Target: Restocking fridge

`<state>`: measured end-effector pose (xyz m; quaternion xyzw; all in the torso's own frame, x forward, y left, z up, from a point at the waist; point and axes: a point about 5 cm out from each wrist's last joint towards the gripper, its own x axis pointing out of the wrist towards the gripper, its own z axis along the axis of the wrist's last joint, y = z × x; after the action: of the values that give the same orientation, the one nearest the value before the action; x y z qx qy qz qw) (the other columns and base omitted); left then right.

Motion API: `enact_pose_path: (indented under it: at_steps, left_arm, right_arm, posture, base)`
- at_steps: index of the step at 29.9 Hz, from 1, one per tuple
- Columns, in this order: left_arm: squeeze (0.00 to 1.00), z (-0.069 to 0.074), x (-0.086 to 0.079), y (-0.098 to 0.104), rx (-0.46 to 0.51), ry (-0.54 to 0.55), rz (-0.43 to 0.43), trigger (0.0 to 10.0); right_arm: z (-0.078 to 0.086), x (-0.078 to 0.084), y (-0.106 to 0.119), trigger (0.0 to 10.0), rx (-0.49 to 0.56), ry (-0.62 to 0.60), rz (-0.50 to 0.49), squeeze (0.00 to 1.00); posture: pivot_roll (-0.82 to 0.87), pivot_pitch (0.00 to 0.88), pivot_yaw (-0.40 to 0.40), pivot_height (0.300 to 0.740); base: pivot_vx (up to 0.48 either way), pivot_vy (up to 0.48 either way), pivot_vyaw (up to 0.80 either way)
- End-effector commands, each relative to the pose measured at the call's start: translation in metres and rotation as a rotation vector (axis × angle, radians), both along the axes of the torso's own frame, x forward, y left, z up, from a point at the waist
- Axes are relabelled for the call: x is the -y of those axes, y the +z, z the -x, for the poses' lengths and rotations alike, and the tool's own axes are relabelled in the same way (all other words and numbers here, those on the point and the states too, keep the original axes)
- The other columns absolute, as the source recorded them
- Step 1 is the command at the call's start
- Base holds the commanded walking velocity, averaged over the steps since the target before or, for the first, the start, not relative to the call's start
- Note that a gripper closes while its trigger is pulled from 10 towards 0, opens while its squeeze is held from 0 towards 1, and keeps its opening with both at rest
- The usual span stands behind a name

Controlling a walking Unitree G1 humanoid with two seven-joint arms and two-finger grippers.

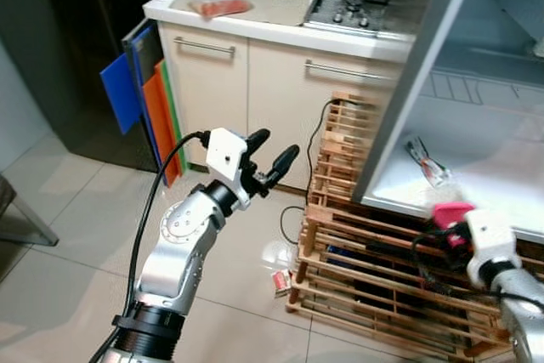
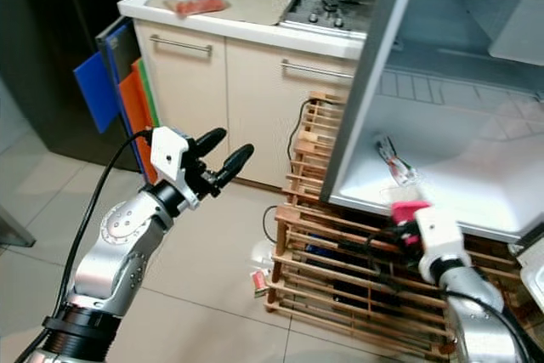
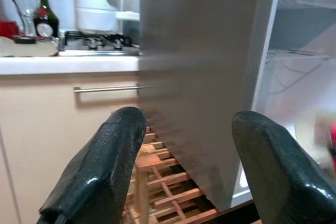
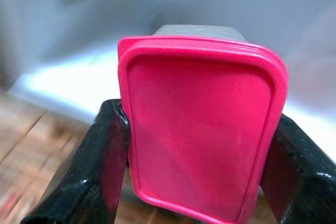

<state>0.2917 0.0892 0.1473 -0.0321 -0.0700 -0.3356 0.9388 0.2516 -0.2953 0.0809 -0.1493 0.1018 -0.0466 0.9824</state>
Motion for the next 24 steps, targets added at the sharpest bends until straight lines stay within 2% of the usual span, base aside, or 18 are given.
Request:
enact_pose_path:
  at_steps: [1, 3, 4, 8, 11, 12, 13, 14, 18, 22, 23, 24]
  left_arm:
    - [0.0, -0.003, 0.004, 0.0, -0.008, -0.01, -0.005, 10.0]
    - [0.0, -0.005, 0.009, -0.004, -0.022, -0.022, -0.016, 10.0]
    - [0.0, -0.005, 0.017, -0.009, -0.032, -0.055, -0.049, 10.0]
    - [0.0, -0.011, 0.035, -0.018, -0.054, -0.125, -0.092, 10.0]
    - [0.0, -0.02, 0.052, -0.019, -0.033, -0.131, -0.15, 10.0]
    - [0.0, -0.02, 0.052, -0.019, -0.033, -0.131, -0.15, 10.0]
    - [0.0, -0.026, 0.067, -0.017, 0.023, -0.095, -0.215, 10.0]
    - [0.0, -0.028, 0.075, -0.016, 0.038, -0.085, -0.226, 10.0]
    - [0.0, -0.027, 0.101, -0.011, 0.119, -0.056, -0.246, 10.0]
    - [0.0, -0.023, 0.122, -0.011, 0.139, -0.019, -0.226, 10.0]
    - [0.0, -0.019, 0.129, -0.011, 0.157, -0.047, -0.204, 10.0]
    - [0.0, -0.019, 0.129, -0.011, 0.157, -0.047, -0.204, 10.0]
  right_arm:
    - [-0.008, 0.0, 0.018, 0.0, 0.114, -0.041, 0.003, 0.18]
    - [-0.015, -0.002, 0.026, 0.0, 0.162, -0.066, -0.004, 0.17]
    - [-0.019, -0.005, 0.029, 0.0, 0.182, -0.08, -0.017, 0.17]
    - [-0.028, -0.013, 0.031, 0.0, 0.198, -0.09, -0.045, 0.17]
    - [-0.033, -0.014, 0.028, 0.0, 0.196, -0.116, -0.064, 0.17]
    - [-0.033, -0.014, 0.028, 0.0, 0.196, -0.116, -0.064, 0.17]
    - [-0.036, -0.012, 0.028, 0.0, 0.197, -0.144, -0.077, 0.17]
    - [-0.038, -0.012, 0.028, 0.0, 0.197, -0.156, -0.086, 0.17]
    - [-0.044, -0.015, 0.028, 0.0, 0.191, -0.155, -0.106, 0.17]
    - [-0.052, -0.022, 0.027, 0.0, 0.17, -0.131, -0.138, 0.17]
    - [-0.057, -0.026, 0.028, 0.0, 0.169, -0.115, -0.136, 0.16]
    - [-0.057, -0.026, 0.028, 0.0, 0.169, -0.115, -0.136, 0.16]
  posture:
    - [-0.06, 0.0, -0.015, 0.74]
    - [-0.06, 0.0, -0.016, 0.74]
    - [-0.06, 0.0, -0.016, 0.74]
    - [-0.07, 0.0, -0.014, 0.74]
    - [-0.07, 0.0, -0.015, 0.74]
    - [-0.07, 0.0, -0.015, 0.74]
    - [-0.07, 0.0, -0.017, 0.74]
    - [-0.08, 0.0, -0.018, 0.74]
    - [-0.09, 0.0, -0.024, 0.74]
    - [-0.1, 0.0, -0.028, 0.74]
    - [-0.1, 0.0, -0.029, 0.74]
    - [-0.1, 0.0, -0.029, 0.74]
  base:
    - [0.0, 0.0, 0.0]
    - [0.0, 0.0, 0.0]
    - [0.0, 0.0, 0.0]
    - [0.0, 0.0, 0.0]
    - [0.0, 0.0, 0.0]
    - [0.0, 0.0, 0.0]
    - [0.0, 0.0, 0.0]
    - [0.0, 0.0, 0.0]
    - [0.0, 0.0, 0.0]
    - [0.0, 0.0, 0.0]
    - [0.0, 0.0, 0.0]
    - [0.0, 0.0, 0.0]
